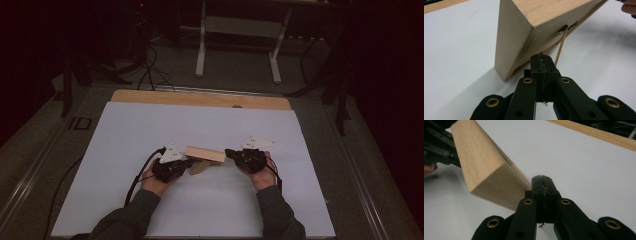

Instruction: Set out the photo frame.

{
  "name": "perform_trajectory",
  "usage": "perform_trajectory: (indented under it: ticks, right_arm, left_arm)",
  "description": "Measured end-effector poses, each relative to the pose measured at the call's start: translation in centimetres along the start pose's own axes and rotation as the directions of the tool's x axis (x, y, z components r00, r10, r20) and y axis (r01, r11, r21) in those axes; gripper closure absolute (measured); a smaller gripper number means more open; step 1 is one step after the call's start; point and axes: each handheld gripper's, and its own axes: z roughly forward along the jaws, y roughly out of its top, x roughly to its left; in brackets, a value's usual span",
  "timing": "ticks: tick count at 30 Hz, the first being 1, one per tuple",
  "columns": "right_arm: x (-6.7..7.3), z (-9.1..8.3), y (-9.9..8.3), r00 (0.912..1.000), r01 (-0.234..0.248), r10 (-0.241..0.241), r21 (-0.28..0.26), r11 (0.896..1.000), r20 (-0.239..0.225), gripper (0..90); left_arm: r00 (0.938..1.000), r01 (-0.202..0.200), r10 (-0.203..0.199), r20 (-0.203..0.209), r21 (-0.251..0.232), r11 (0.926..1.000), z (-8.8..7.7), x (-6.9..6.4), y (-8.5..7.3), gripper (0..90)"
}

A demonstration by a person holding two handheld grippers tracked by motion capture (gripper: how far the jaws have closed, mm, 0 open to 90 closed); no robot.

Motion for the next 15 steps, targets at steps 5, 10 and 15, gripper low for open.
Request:
perform_trajectory:
  ticks: [5, 10, 15]
  right_arm:
    - [-0.16, 0.35, 0.29, 0.9998, -0.012, 0.012, -0.017, 1.0, -0.014, 90.0]
    - [-0.15, 0.78, 0.53, 0.9993, -0.02, 0.02, -0.024, 1.0, -0.032, 90.0]
    - [-0.17, 0.94, 0.57, 0.9988, -0.022, 0.021, -0.025, 0.999, -0.044, 90.0]
  left_arm:
    - [1.0, 0.001, -0.001, -0.006, 0.004, 1.0, 0.11, 0.09, 0.02, 90.0]
    - [1.0, -0.001, 0.001, -0.009, 0.014, 0.9999, 0.34, 0.13, 0.04, 90.0]
    - [0.9999, 0.001, -0.001, -0.013, 0.018, 0.9998, 0.55, 0.15, 0.11, 90.0]
